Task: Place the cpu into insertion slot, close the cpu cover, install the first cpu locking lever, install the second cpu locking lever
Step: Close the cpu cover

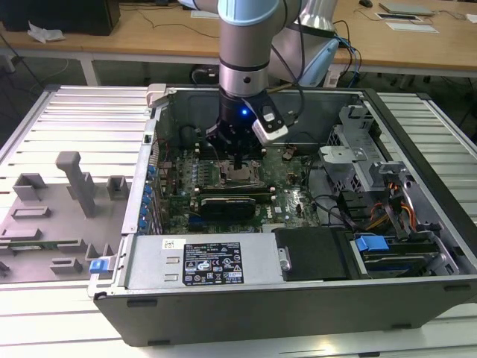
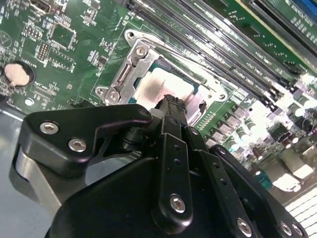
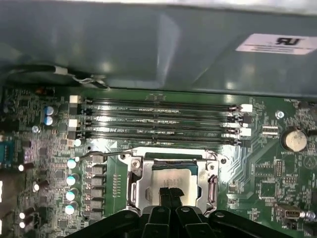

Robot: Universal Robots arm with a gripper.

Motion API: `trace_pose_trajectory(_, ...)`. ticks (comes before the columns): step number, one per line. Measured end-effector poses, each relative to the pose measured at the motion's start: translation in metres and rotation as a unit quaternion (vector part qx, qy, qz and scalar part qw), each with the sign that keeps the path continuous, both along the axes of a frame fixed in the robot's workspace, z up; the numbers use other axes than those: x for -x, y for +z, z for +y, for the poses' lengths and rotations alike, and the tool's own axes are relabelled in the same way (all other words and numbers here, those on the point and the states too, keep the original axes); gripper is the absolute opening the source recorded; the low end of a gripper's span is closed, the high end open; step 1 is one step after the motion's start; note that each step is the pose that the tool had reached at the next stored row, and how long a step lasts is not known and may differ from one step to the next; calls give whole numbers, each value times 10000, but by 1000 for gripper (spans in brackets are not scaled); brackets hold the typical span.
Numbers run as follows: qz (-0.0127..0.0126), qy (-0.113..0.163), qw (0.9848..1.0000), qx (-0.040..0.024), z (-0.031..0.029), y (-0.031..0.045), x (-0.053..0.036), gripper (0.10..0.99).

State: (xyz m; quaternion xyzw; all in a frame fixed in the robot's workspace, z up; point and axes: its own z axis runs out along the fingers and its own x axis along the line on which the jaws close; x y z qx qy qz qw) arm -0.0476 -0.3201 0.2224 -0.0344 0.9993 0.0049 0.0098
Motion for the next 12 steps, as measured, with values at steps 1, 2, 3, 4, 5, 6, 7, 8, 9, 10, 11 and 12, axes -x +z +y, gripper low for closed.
trace_pose_trajectory(1, -6, 66, 10000, 1, -1, -3, 0, 106)
trace_pose_trajectory(2, -11, 118, 9999, 2, -2, -4, 0, 106)
trace_pose_trajectory(3, -23, 216, 9998, 5, -3, -8, 0, 106)
trace_pose_trajectory(4, -33, 250, 9997, 11, -3, -11, 4, 106)
trace_pose_trajectory(5, -43, 267, 9996, 15, -3, -13, 10, 106)
trace_pose_trajectory(6, -58, 284, 9996, 20, -3, -16, 25, 106)
trace_pose_trajectory(7, -66, 290, 9996, 23, -4, -18, 36, 106)
trace_pose_trajectory(8, -76, 294, 9995, 24, -4, -21, 50, 106)
trace_pose_trajectory(9, -81, 299, 9995, 24, -4, -23, 63, 106)
trace_pose_trajectory(10, -82, 306, 9995, 23, -4, -26, 77, 106)
trace_pose_trajectory(11, -83, 314, 9995, 25, -4, -26, 97, 106)
trace_pose_trajectory(12, -83, 320, 9994, 25, -4, -27, 116, 106)
